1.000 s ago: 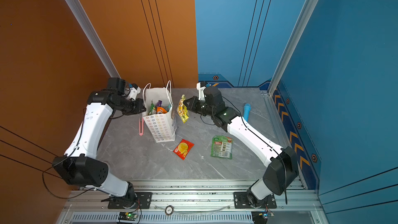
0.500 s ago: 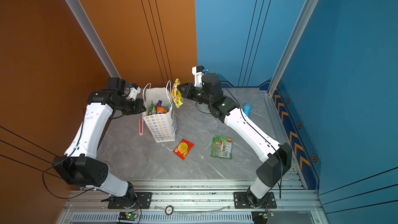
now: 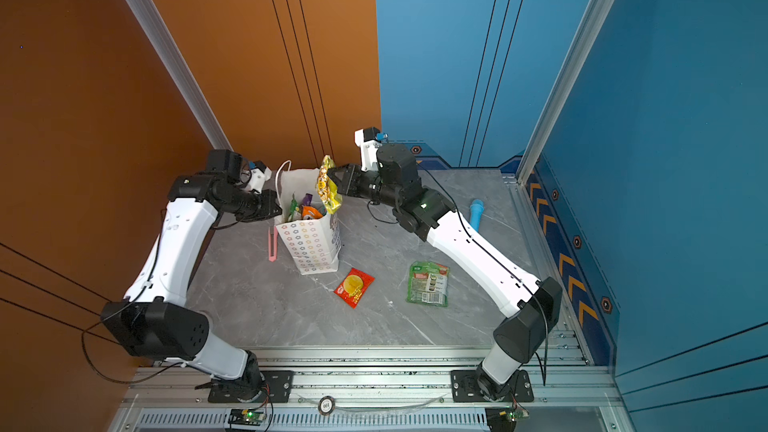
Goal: Place the snacks into the paper bag
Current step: 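Lift the yellow packet and carry it over the bag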
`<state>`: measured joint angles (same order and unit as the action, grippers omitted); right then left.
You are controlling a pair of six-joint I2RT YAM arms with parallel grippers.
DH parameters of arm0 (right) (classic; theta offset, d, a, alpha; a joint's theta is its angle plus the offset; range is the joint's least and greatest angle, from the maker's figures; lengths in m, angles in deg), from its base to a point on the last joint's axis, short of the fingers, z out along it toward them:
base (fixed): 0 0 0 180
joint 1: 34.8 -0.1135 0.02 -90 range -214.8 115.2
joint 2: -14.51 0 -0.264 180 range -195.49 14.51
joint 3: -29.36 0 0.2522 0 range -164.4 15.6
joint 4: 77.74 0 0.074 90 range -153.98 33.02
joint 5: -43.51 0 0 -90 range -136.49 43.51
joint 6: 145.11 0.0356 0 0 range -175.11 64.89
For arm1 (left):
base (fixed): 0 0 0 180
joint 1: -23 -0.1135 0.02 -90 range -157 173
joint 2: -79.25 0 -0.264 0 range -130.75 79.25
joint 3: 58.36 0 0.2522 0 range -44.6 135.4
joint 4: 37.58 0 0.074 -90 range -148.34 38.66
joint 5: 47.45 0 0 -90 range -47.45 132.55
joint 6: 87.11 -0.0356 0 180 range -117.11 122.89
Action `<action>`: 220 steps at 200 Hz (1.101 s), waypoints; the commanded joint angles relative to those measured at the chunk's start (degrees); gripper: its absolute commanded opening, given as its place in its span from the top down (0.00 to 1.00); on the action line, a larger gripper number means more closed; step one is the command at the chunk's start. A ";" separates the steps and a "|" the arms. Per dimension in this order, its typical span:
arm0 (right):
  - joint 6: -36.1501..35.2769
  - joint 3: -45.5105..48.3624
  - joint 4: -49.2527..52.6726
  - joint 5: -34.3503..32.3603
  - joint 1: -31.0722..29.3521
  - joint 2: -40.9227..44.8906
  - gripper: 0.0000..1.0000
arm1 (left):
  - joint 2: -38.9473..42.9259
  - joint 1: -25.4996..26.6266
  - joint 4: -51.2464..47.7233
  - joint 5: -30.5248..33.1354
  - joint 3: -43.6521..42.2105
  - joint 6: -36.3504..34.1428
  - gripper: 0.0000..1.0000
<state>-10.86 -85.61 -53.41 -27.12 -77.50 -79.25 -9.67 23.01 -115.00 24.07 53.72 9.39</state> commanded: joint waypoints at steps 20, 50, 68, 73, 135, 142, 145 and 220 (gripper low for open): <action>-2.27 -4.35 1.14 -0.37 -1.71 -0.33 1.00 | 1.05 -0.16 0.92 -2.04 0.73 -0.34 1.00; -1.94 -6.56 1.29 0.48 -2.37 -2.52 1.00 | 1.35 -0.18 0.94 -2.20 0.64 -0.32 1.00; -1.83 -8.40 1.30 0.79 -2.72 -4.26 1.00 | 1.55 -0.18 0.95 -2.23 0.55 -0.28 1.00; -1.64 -8.83 1.25 1.07 -2.72 -4.76 1.00 | 1.70 -0.19 0.99 -2.23 0.51 -0.33 1.00; -0.33 -17.12 1.65 2.49 -2.74 -13.17 1.00 | 2.44 -0.10 0.97 -2.35 0.25 -0.19 1.00; -0.04 -18.16 1.86 2.64 -2.65 -14.33 1.00 | 2.51 -0.19 0.96 -2.25 0.28 -0.25 1.00; 0.08 -18.60 1.86 2.72 -2.58 -14.74 1.00 | 2.53 -0.14 0.99 -2.24 0.29 -0.25 1.00; 1.10 -31.31 4.13 3.90 -2.56 -21.79 1.00 | 2.67 -0.19 0.92 -2.35 0.18 -0.33 1.00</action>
<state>-10.10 -112.80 -50.06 -24.16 -79.90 -101.74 -9.67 23.01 -115.00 24.05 53.72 9.39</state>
